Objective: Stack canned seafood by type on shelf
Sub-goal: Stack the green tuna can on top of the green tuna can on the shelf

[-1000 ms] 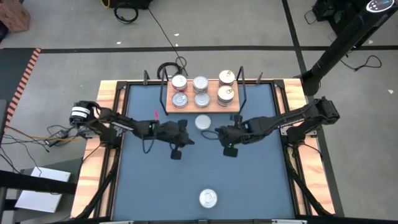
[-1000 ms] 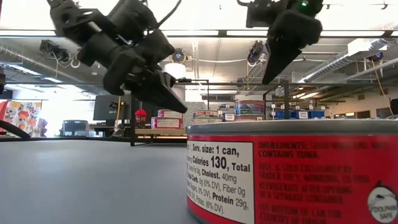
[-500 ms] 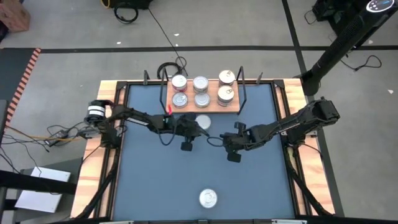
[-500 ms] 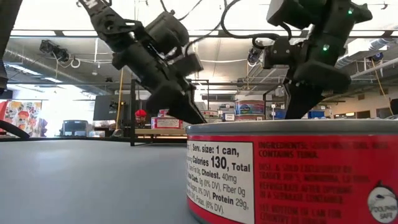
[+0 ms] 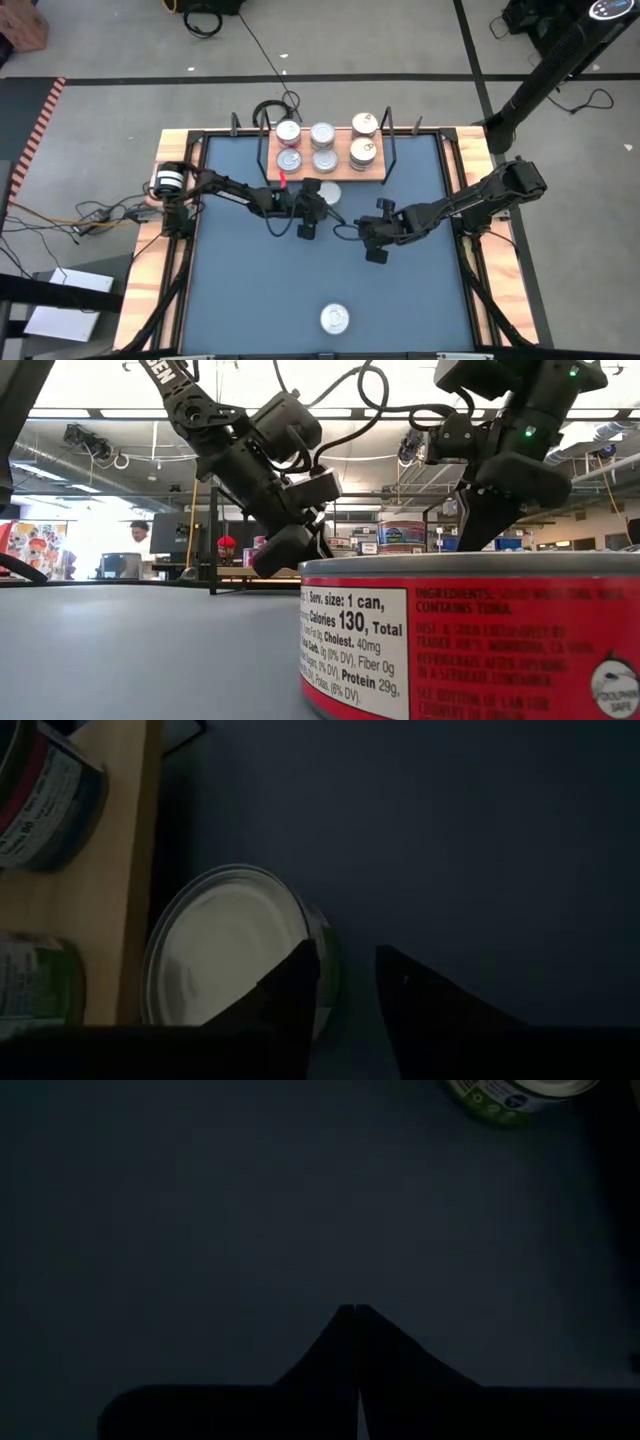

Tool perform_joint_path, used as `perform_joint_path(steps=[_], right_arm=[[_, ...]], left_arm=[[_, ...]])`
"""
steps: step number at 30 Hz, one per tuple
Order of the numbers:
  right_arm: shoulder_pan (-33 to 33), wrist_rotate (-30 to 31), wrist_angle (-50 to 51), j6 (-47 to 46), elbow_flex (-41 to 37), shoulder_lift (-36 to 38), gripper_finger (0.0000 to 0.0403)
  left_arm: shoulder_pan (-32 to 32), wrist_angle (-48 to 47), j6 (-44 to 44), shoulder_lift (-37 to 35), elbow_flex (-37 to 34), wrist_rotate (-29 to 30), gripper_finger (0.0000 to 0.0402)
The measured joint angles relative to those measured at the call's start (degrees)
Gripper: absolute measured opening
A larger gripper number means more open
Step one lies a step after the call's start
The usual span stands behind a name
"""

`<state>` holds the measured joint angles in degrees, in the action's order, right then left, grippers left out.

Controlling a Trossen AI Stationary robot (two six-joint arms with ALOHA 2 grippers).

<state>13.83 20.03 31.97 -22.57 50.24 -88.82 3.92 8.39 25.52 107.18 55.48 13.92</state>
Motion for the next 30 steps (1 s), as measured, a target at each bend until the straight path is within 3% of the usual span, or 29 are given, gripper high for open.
perform_joint_path(steps=[16, 25, 30], right_arm=[[0.35, 0.00, -0.30, -0.31, 0.00, 0.00, 0.0006], [0.36, -0.28, -0.43, 0.17, 0.00, 0.01, 0.0006], [0.65, -1.08, -0.25, 0.21, 0.00, 2.38, 0.0006]], left_arm=[[0.61, 0.85, 1.47, 0.58, -0.17, 1.28, 0.0110], [0.08, 0.62, 2.98, 0.58, -0.01, 1.22, 0.0010], [-0.91, -3.22, 1.04, -1.92, -0.17, -4.95, 0.0003]])
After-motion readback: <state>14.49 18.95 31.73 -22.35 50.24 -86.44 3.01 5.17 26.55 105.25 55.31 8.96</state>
